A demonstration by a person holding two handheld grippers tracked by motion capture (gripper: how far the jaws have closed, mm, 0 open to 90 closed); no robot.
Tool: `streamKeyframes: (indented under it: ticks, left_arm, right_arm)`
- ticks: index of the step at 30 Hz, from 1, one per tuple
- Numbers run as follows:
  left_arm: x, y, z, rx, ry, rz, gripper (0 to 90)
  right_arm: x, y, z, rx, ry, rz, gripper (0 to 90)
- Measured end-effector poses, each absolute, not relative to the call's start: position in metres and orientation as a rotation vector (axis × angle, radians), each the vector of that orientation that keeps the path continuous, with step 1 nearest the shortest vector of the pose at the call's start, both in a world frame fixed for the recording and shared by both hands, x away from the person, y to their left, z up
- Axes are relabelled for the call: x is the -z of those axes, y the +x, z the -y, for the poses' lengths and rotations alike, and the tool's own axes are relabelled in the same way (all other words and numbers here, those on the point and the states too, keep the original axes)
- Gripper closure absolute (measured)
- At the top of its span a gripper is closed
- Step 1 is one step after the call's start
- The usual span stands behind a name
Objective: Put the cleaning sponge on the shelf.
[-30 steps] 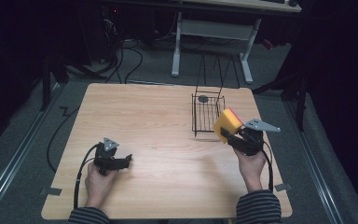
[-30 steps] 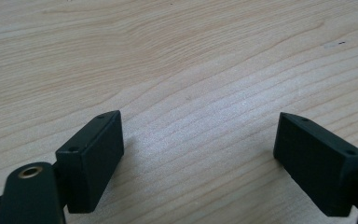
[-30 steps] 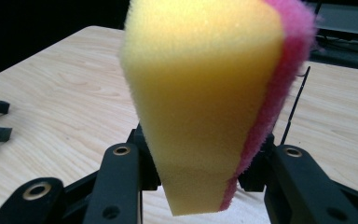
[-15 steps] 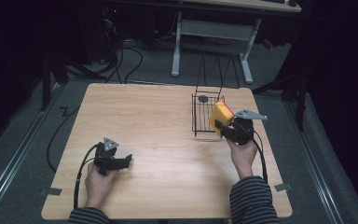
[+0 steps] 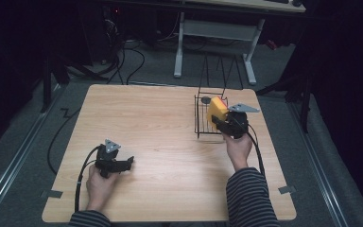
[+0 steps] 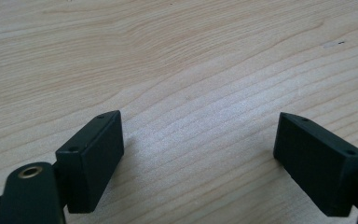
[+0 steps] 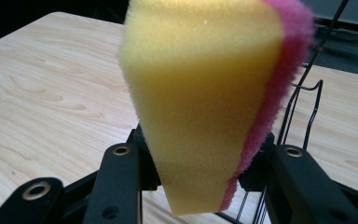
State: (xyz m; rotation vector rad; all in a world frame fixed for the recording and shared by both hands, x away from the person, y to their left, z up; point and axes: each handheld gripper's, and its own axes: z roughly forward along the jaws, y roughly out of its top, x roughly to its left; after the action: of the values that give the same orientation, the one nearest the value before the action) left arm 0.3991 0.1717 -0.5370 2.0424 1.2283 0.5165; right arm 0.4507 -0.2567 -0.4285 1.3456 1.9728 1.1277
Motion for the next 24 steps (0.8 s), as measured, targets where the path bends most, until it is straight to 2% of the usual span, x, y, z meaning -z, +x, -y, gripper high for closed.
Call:
streamKeyframes:
  ticks: [24]
  left_arm:
    - [0.537, 0.399, -0.172, -0.517, 2.043, -1.228, 16.5]
  right_arm:
    - [0.453, 0.487, 0.255, -1.026, 1.460, -1.959, 59.7]
